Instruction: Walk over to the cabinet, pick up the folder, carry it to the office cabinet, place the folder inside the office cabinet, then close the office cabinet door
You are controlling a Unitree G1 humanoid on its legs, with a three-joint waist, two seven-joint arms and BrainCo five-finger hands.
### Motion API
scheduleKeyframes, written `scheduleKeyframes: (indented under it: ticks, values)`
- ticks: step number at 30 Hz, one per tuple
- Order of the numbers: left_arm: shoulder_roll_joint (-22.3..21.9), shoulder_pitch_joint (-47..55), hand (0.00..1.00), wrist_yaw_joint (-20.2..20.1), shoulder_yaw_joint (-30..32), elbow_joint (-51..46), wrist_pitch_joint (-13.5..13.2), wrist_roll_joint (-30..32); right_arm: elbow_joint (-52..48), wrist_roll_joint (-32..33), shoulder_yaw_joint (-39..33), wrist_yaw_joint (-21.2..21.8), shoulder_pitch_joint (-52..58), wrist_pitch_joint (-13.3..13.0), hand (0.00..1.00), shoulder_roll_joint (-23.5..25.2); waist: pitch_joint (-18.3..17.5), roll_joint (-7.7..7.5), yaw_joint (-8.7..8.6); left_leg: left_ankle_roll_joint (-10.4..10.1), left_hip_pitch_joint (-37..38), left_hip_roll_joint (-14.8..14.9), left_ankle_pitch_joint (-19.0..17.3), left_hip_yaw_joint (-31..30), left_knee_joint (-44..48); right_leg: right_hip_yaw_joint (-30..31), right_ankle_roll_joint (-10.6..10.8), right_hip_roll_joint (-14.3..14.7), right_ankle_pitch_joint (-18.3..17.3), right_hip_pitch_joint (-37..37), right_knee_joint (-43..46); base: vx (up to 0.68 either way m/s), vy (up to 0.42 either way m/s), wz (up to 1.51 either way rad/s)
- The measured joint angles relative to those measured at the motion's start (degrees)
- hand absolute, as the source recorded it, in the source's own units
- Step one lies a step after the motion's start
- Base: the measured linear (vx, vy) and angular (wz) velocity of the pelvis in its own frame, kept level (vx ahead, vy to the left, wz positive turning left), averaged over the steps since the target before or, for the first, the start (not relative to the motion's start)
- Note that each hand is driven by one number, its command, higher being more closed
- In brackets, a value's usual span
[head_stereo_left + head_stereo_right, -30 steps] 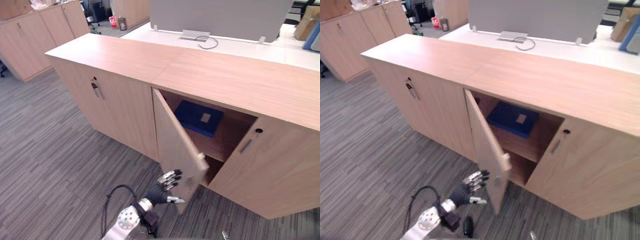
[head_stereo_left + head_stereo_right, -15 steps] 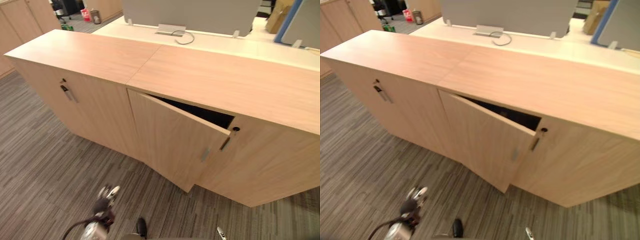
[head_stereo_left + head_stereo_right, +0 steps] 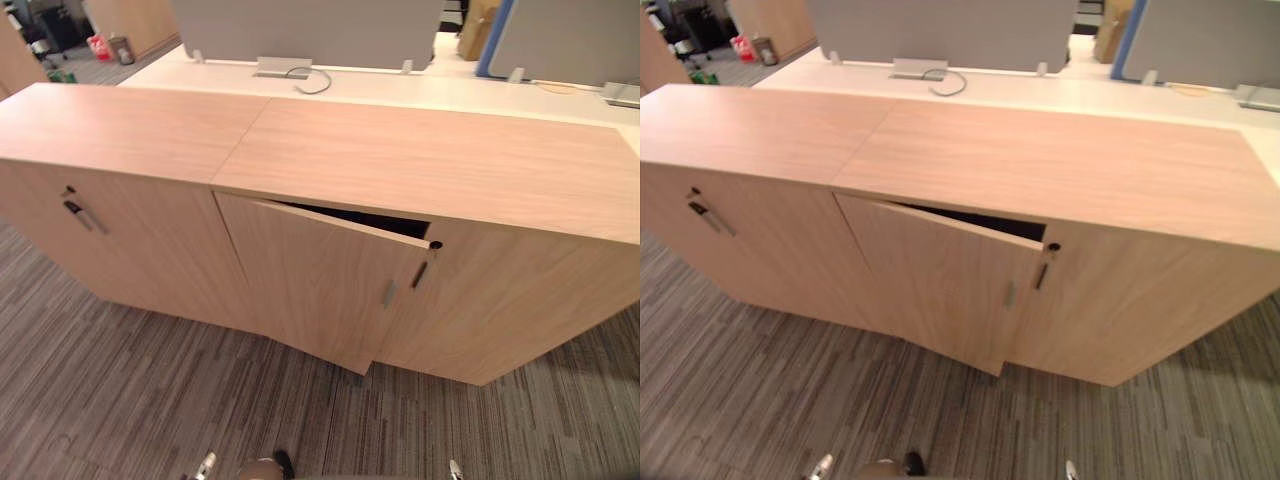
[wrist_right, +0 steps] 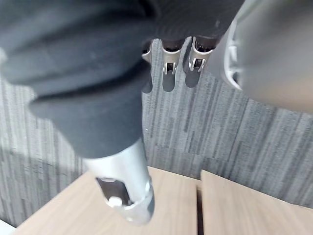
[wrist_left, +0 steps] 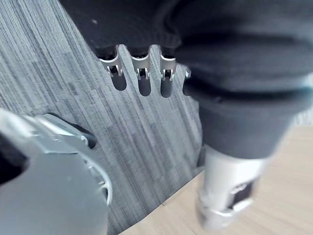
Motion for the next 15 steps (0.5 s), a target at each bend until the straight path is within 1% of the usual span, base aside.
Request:
scheduleKeyframes:
  ticks: [1,2,3,5,7,8,9,10,11,12,13,15]
  values:
    - [-0.02,0.13,0.0,0.34,0.09,0.41,0.02,0.12,-0.46,0.9,1.03,0.04,0.48,-0.25,0.0,0.47,-0.35,-0.09,-0.02,-0.18,1.75,-0.71,1.55,0.0,-3.89,0.0,-0.59,-0.01,0.37,-0.13,-0.12,0.03,-0.006,-0.16]
    - [-0.13,0.2,0.0,0.6,0.14,0.95,0.01,-0.16,-0.55,1.09,1.34,0.02,0.89,-0.57,0.0,0.71,-0.67,-0.47,-0.06,-0.37,3.62,-1.37,3.33,-0.2,-8.02,-0.04,-0.74,0.05,0.47,-0.17,-0.32,0.04,-0.017,-0.13]
    - [-0.11,0.19,0.0,0.69,0.17,1.3,0.0,-0.25,-0.56,1.3,1.99,0.0,1.15,-0.73,0.0,0.74,-0.93,-0.56,-0.05,-0.4,4.57,-1.77,4.03,-0.46,-10.02,-0.04,-0.77,0.09,0.45,-0.07,-0.53,0.06,-0.034,-0.09]
    - [-0.16,0.15,0.0,0.84,0.02,2.0,-0.04,-0.63,-1.07,2.63,4.96,0.01,2.18,-1.19,0.0,0.55,-1.63,-0.49,-0.08,-0.76,7.91,-2.03,6.99,-0.61,-16.36,-0.06,-1.13,0.95,0.25,0.36,-1.09,0.06,-0.034,-0.07]
    - [-0.02,0.02,0.0,0.86,-0.33,1.99,-0.15,-0.57,-1.07,3.19,5.43,0.0,2.39,-1.34,0.0,0.55,-1.54,-0.69,-0.05,-0.83,8.56,-1.82,7.94,-0.88,-16.82,-0.05,-1.54,1.51,0.02,0.89,-1.24,0.04,-0.034,-0.07]
    - [0.51,0.08,0.0,1.08,-1.58,2.01,-0.44,-0.01,-1.05,3.21,5.6,0.0,2.75,-1.34,0.0,0.62,-1.77,-0.88,-0.1,-1.01,9.07,-1.78,7.97,-0.9,-16.82,-0.05,-1.55,1.69,0.01,1.68,-1.88,0.05,-0.051,-0.07]
    - [1.4,0.06,0.0,1.37,-4.14,2.03,-0.54,0.51,-1.04,3.22,6.42,-0.05,3.01,-1.36,0.0,0.53,-1.8,-0.94,-0.02,-1.14,9.67,-1.86,8.18,-0.74,-16.82,-0.02,-1.55,1.74,0.01,2.52,-2.66,0.06,-0.043,-0.04]
    - [1.88,-0.04,0.0,1.61,-5.34,2.04,-0.66,1.57,-1.04,3.18,6.86,-0.08,3.02,-1.38,0.0,0.43,-1.84,-0.95,-0.06,-1.17,9.84,-1.9,8.17,-0.65,-16.82,0.03,-1.55,1.75,0.01,2.77,-2.87,0.06,-0.043,-0.04]
    - [3.32,-0.4,0.0,2.17,-8.99,2.07,-1.02,3.3,-0.98,3.16,7.49,-0.14,2.99,-1.42,0.0,0.29,-1.84,-1.0,-0.08,-1.27,10.09,-1.91,8.09,-0.53,-16.81,0.24,-1.56,1.83,0.02,3.07,-3.09,0.04,-0.03,-0.03]
    - [3.76,-0.6,0.0,2.26,-10.02,2.08,-1.05,3.89,-0.94,3.16,7.53,-0.17,2.94,-1.42,0.0,0.27,-1.84,-1.08,-0.08,-1.29,10.23,-1.89,8.08,-0.46,-16.79,0.36,-1.57,1.86,0.02,3.17,-3.11,0.04,-0.028,-0.04]
    - [4.4,-1.03,0.0,2.47,-11.38,2.17,-1.16,4.16,-0.81,3.1,7.68,-0.29,2.91,-1.42,0.0,0.28,-1.87,-1.31,-0.07,-1.34,10.57,-1.88,8.04,-0.34,-16.78,0.47,-1.59,1.89,0.04,3.46,-3.21,0.02,-0.022,-0.05]
    - [5.61,-2.03,0.0,2.93,-13.82,2.32,-1.36,4.16,-0.11,2.98,7.73,-0.43,2.83,-1.34,0.0,0.46,-2.56,-2.3,-0.14,-1.51,10.76,-1.83,7.92,-0.32,-16.56,0.48,-1.78,2.07,0.15,3.9,-3.98,0.02,-0.039,-0.03]
